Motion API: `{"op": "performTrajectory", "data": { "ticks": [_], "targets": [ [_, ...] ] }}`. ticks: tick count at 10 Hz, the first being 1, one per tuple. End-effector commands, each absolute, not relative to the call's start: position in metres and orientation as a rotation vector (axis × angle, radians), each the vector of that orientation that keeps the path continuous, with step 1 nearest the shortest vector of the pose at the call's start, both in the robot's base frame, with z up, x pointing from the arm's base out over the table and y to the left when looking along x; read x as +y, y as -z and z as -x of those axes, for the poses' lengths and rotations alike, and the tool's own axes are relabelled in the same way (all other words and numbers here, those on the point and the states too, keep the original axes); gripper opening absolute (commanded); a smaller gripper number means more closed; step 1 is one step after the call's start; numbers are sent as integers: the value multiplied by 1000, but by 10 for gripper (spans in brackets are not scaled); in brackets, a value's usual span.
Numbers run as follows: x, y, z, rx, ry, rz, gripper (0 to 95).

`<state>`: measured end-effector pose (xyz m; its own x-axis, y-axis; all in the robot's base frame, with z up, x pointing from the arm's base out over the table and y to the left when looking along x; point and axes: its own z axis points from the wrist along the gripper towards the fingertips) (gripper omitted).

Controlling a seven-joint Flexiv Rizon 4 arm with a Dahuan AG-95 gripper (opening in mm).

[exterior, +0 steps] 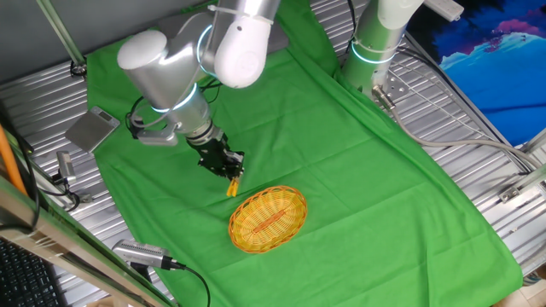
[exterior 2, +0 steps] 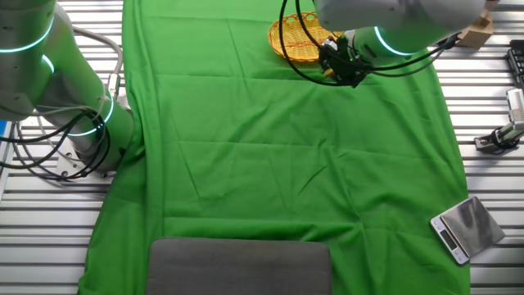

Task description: Use a clamp

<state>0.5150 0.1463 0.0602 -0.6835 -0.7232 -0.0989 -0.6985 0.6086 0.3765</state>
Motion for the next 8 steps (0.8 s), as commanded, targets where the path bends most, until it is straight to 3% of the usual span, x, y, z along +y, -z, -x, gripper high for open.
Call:
{"op": "performTrajectory", "data": {
  "ticks": [1,8],
  "targets": [
    [146,-60,-514,-2768,595,-1207,0],
    [148,-59,-516,-2803,568,-1107,0]
  ]
}}
